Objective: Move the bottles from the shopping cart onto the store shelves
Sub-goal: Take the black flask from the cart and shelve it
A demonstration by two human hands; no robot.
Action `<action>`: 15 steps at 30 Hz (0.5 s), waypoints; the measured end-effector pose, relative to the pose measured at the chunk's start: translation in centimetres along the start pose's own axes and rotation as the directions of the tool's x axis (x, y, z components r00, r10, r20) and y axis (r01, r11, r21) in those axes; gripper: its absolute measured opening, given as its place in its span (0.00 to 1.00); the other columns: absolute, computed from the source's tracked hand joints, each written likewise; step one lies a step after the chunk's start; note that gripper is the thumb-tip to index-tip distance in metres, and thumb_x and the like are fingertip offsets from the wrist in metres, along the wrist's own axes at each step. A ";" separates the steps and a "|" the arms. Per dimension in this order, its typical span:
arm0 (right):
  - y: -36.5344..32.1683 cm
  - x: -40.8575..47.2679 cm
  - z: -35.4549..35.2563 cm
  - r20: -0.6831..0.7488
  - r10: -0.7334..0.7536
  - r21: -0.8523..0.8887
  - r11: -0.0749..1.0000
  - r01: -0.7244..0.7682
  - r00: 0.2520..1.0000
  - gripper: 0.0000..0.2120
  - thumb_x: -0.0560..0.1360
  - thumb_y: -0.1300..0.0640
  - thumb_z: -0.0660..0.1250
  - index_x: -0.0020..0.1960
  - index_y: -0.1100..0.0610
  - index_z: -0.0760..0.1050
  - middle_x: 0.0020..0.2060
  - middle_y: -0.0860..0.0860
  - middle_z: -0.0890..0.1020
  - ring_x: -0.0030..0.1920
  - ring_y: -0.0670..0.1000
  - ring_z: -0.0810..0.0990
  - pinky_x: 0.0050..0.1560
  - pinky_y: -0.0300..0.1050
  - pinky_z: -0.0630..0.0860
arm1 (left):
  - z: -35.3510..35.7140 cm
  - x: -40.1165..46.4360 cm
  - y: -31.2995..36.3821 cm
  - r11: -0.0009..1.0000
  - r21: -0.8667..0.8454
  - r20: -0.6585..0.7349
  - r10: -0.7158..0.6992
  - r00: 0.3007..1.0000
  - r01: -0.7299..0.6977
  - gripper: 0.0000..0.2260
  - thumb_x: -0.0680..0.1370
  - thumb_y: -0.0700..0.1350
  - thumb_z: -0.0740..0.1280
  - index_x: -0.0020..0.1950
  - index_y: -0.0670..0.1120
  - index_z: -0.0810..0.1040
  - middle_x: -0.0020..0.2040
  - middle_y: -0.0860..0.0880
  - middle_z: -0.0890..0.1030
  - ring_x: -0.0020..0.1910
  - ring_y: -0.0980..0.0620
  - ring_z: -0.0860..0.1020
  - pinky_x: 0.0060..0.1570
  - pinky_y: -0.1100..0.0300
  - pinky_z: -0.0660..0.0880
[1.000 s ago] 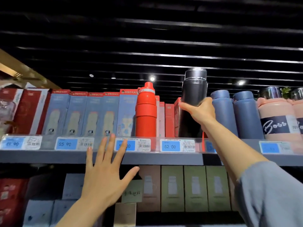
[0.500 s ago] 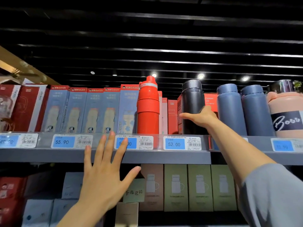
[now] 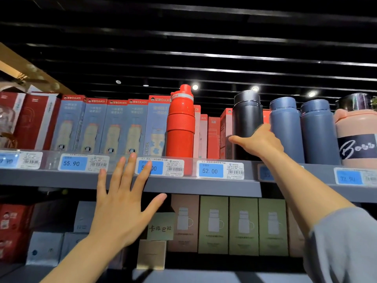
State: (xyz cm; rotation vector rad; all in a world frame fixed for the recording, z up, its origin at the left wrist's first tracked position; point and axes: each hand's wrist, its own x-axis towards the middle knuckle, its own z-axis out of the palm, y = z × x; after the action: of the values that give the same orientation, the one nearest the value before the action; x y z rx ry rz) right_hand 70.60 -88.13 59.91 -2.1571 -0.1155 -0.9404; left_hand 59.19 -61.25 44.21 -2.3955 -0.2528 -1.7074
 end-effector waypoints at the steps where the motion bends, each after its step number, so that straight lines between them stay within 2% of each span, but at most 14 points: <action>1: 0.1 0.0 0.0 -0.004 -0.008 -0.003 1.000 0.008 1.000 0.51 0.66 0.33 0.71 0.74 0.61 0.52 0.65 0.59 0.73 0.62 0.62 0.74 0.47 0.52 0.70 | -0.1 0.0 0.0 1.000 0.000 0.002 -0.005 1.000 0.005 0.32 0.79 0.69 0.45 0.77 0.51 0.57 0.77 0.42 0.60 0.75 0.44 0.56 0.72 0.46 0.42; 5: 0.6 -0.3 -0.3 0.027 -0.049 0.002 0.999 0.049 0.998 0.51 0.67 0.32 0.71 0.75 0.60 0.51 0.66 0.59 0.73 0.63 0.63 0.74 0.48 0.52 0.70 | -0.4 -0.2 0.1 1.000 0.012 0.020 -0.016 1.000 0.015 0.33 0.79 0.69 0.44 0.77 0.51 0.57 0.77 0.42 0.60 0.76 0.44 0.55 0.72 0.47 0.41; 7: 0.4 -1.3 -0.7 0.002 -0.099 -0.079 0.992 0.098 0.995 0.54 0.66 0.32 0.70 0.76 0.60 0.48 0.66 0.60 0.73 0.62 0.64 0.74 0.48 0.53 0.72 | -0.5 -0.1 0.1 1.000 0.027 0.030 -0.010 1.000 0.010 0.33 0.79 0.69 0.44 0.77 0.51 0.57 0.77 0.42 0.60 0.75 0.44 0.55 0.72 0.47 0.42; 9: -0.1 -3.1 -1.0 -0.128 -0.265 -0.273 0.936 0.223 0.956 0.54 0.67 0.32 0.70 0.77 0.61 0.48 0.66 0.61 0.70 0.63 0.63 0.72 0.51 0.55 0.74 | -0.6 0.0 0.1 0.999 0.040 0.031 -0.009 0.999 0.007 0.33 0.79 0.69 0.44 0.77 0.51 0.56 0.77 0.42 0.60 0.75 0.45 0.55 0.71 0.47 0.43; 11: -1.7 -5.4 -0.9 -0.246 -0.491 -0.360 0.847 0.391 0.836 0.48 0.69 0.35 0.69 0.75 0.62 0.53 0.65 0.60 0.69 0.64 0.61 0.68 0.52 0.55 0.74 | -0.5 -0.1 0.2 0.999 0.039 0.022 -0.012 1.000 0.011 0.33 0.79 0.69 0.45 0.77 0.51 0.56 0.78 0.42 0.59 0.76 0.44 0.54 0.71 0.47 0.44; 12: -2.8 -6.5 -0.6 -0.252 -0.558 -0.322 0.819 0.476 0.791 0.45 0.71 0.36 0.68 0.75 0.61 0.54 0.65 0.59 0.69 0.64 0.60 0.68 0.54 0.54 0.73 | -0.4 -0.1 0.3 0.999 0.038 0.020 -0.015 1.000 0.014 0.33 0.79 0.69 0.45 0.77 0.51 0.56 0.78 0.42 0.59 0.76 0.44 0.54 0.72 0.47 0.44; 13: -4.0 -7.1 -0.1 -0.227 -0.581 -0.223 0.813 0.539 0.782 0.44 0.72 0.37 0.67 0.75 0.60 0.54 0.65 0.59 0.69 0.65 0.60 0.67 0.56 0.53 0.72 | -0.4 -0.1 0.3 0.999 0.039 0.020 -0.014 1.000 0.014 0.33 0.79 0.69 0.45 0.77 0.51 0.56 0.78 0.41 0.59 0.76 0.44 0.54 0.72 0.47 0.44; 15: -6.7 -7.5 1.5 -0.072 -0.517 0.057 0.851 0.521 0.853 0.47 0.71 0.35 0.67 0.77 0.59 0.50 0.67 0.59 0.69 0.66 0.60 0.69 0.59 0.53 0.70 | -0.5 -0.1 0.2 0.999 0.042 0.023 -0.014 1.000 0.013 0.33 0.79 0.69 0.45 0.77 0.51 0.57 0.77 0.42 0.60 0.76 0.45 0.54 0.72 0.47 0.44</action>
State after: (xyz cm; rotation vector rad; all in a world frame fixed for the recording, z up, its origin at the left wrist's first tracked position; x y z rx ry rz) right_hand 63.68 -80.87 58.44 -2.0612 -0.7308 -1.2707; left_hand 58.74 -61.56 44.31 -2.3900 -0.3052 -1.6638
